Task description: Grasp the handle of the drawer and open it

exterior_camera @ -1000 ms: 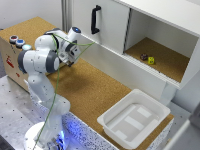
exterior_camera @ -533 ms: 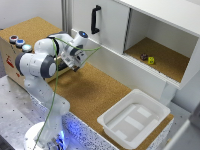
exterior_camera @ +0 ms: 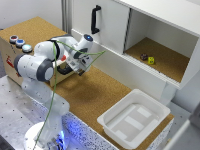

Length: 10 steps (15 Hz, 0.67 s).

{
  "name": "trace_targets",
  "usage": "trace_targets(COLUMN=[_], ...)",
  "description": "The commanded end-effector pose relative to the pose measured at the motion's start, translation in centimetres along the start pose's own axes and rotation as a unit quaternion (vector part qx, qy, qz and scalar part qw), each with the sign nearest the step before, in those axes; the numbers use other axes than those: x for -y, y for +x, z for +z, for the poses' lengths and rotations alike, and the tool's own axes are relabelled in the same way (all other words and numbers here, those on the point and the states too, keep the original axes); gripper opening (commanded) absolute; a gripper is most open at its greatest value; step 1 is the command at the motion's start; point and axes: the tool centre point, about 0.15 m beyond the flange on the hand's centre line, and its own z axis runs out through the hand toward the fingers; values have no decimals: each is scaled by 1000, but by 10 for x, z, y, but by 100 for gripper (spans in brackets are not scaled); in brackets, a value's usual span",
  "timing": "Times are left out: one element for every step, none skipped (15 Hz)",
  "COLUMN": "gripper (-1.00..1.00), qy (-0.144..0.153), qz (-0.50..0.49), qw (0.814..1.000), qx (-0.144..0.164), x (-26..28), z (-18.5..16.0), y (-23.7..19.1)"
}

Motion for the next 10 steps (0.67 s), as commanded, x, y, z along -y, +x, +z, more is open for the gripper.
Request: trace_targets(gripper=[100, 100, 100, 100, 100, 100, 100, 100, 100, 100], qy=[-28, -37, -45, -56, -68, -64, -81, -97, -128, -172], qz=[-24, -24, -26, -25, -26, -30, -30, -34, -38, -43], qw=[999, 998, 998, 996, 995, 994, 991, 988, 982, 971], qx=[-33, -41, -46, -58, -67, -88, -102, -118, -137, -162], x=[6, 8, 10, 13, 16, 19, 20, 24, 30, 42], z=[-2, -8, -13, -23, -33, -49, -63, -79, -98, -121], y=[-7, -8, -9, -11, -12, -14, -13, -13, -13, -15])
